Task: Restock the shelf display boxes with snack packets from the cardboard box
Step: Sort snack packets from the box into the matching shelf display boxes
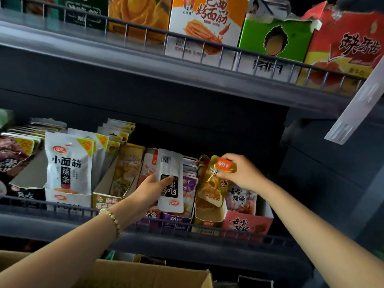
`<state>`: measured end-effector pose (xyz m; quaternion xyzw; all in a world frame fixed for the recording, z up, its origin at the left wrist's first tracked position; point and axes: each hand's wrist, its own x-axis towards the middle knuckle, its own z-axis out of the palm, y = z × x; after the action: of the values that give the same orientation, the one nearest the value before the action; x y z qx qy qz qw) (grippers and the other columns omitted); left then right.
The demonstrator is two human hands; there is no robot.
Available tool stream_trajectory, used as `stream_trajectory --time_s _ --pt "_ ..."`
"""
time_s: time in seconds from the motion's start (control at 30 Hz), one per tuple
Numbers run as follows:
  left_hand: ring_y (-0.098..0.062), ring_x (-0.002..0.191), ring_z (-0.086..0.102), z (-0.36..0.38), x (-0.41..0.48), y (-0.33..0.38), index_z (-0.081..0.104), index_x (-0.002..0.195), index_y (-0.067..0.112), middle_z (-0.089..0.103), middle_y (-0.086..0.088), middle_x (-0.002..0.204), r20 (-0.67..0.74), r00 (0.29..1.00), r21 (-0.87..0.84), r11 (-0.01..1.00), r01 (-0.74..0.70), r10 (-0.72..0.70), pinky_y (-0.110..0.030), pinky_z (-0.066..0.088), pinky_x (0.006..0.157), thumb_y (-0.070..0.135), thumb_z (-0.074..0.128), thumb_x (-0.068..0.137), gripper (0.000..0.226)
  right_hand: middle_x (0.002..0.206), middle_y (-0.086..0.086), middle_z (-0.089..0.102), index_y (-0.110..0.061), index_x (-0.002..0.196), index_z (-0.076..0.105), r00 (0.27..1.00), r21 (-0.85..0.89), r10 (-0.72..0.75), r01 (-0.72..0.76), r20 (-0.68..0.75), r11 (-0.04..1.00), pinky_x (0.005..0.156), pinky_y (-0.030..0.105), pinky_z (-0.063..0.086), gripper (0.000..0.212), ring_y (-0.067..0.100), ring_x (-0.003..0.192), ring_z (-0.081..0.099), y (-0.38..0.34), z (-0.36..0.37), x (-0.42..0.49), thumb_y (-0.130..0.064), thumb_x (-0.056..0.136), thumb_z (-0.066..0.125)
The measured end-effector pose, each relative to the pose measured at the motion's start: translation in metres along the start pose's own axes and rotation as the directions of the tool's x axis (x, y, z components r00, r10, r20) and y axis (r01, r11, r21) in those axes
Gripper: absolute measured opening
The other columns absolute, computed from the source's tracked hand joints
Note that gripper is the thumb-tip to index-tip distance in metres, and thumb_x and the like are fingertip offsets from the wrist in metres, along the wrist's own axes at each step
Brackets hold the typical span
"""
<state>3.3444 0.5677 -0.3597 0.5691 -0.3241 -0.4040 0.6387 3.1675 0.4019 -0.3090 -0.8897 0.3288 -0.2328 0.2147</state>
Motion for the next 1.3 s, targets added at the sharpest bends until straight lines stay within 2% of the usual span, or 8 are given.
stream_trajectory --time_s 0.47,0.6,0.77,0.9,1.03,1.17,1.23,1.3 --pt "-0.012 0.073 0.073 -0.013 -0.007 -0.005 0.06 0.099 0.024 0.075 0.002 0.084 0.056 0.993 0.123 0.986 -0.108 0.102 -0.023 0.055 0.057 0.024 0.059 0.093 0.006 0.114 -0.01 0.054 -0.03 0.114 0.051 0.992 -0.362 -0.103 0.069 -0.076 0.93 0.082 0.026 0.044 0.042 0.011 0.105 0.053 0.016 0.042 0.013 -0.031 0.079 0.074" --pt "-0.014 0.077 0.073 -0.02 -0.017 0.002 0.061 0.108 0.022 0.076 0.0 0.091 -0.005 0.973 0.124 0.966 -0.227 0.229 -0.026 0.057 0.058 0.025 0.065 0.089 0.02 0.099 -0.012 0.059 -0.026 0.1 0.057 0.953 0.145 -0.042 0.089 -0.299 0.985 0.072 0.011 0.042 0.013 -0.005 0.088 0.055 -0.035 0.046 -0.013 -0.032 0.09 0.063" --pt "-0.009 0.08 0.072 -0.03 -0.033 0.018 0.055 0.119 0.017 0.072 -0.001 0.099 -0.076 0.918 0.12 0.917 -0.38 0.39 -0.022 0.055 0.058 0.024 0.059 0.093 0.028 0.104 -0.004 0.07 -0.033 0.107 0.062 0.998 0.597 -0.046 0.016 0.035 0.802 0.079 0.026 0.056 0.018 0.01 0.093 0.069 -0.109 0.074 -0.045 -0.029 0.089 0.063" --pt "-0.006 0.098 0.067 -0.059 -0.05 0.033 0.042 0.131 0.019 0.065 0.002 0.113 -0.126 0.872 0.162 0.877 -0.452 0.472 -0.018 0.054 0.068 0.032 0.055 0.092 0.043 0.101 -0.004 0.073 -0.024 0.112 0.068 0.993 0.612 -0.009 0.079 -0.117 0.787 0.08 0.028 0.057 0.026 0.012 0.091 0.07 -0.148 0.091 -0.044 -0.019 0.086 0.068" --pt "-0.009 0.089 0.068 -0.1 -0.077 0.06 0.054 0.12 0.025 0.067 0.005 0.1 -0.047 0.963 0.027 0.964 -0.265 0.266 -0.025 0.055 0.074 0.057 0.044 0.09 0.046 0.104 -0.008 0.071 -0.026 0.109 0.069 0.97 0.538 -0.244 0.209 -0.006 0.817 0.086 0.022 0.053 0.026 0.005 0.095 0.067 -0.192 0.114 -0.045 -0.022 0.083 0.07" --pt "-0.015 0.085 0.07 -0.151 -0.086 0.065 0.063 0.116 0.018 0.074 -0.001 0.097 -0.276 0.934 -0.202 0.936 -0.288 0.228 -0.029 0.054 0.068 0.041 0.04 0.1 0.037 0.114 -0.013 0.058 -0.035 0.109 0.065 0.947 0.385 -0.32 0.301 -0.017 0.873 0.087 0.011 0.044 0.023 0.001 0.103 0.055 -0.234 0.149 -0.04 -0.029 0.087 0.067" --pt "-0.015 0.092 0.071 -0.176 -0.088 0.067 0.061 0.119 0.018 0.074 -0.001 0.105 -0.323 0.907 -0.293 0.883 -0.367 0.269 -0.03 0.056 0.071 0.037 0.033 0.104 0.036 0.119 -0.012 0.053 -0.031 0.119 0.055 0.988 0.472 -0.154 0.145 -0.019 0.87 0.077 0.008 0.045 0.036 0.004 0.104 0.053 -0.253 0.159 -0.032 -0.03 0.086 0.068" --pt "-0.017 0.101 0.069 -0.198 -0.091 0.073 0.059 0.121 0.02 0.072 0.0 0.112 -0.321 0.903 -0.37 0.84 -0.397 0.286 -0.035 0.054 0.081 0.036 0.03 0.105 0.037 0.122 -0.001 0.058 -0.023 0.118 0.051 0.984 0.709 -0.014 -0.118 0.177 0.696 0.08 0.019 0.053 0.04 0.013 0.104 0.06 -0.273 0.167 -0.023 -0.022 0.083 0.07"
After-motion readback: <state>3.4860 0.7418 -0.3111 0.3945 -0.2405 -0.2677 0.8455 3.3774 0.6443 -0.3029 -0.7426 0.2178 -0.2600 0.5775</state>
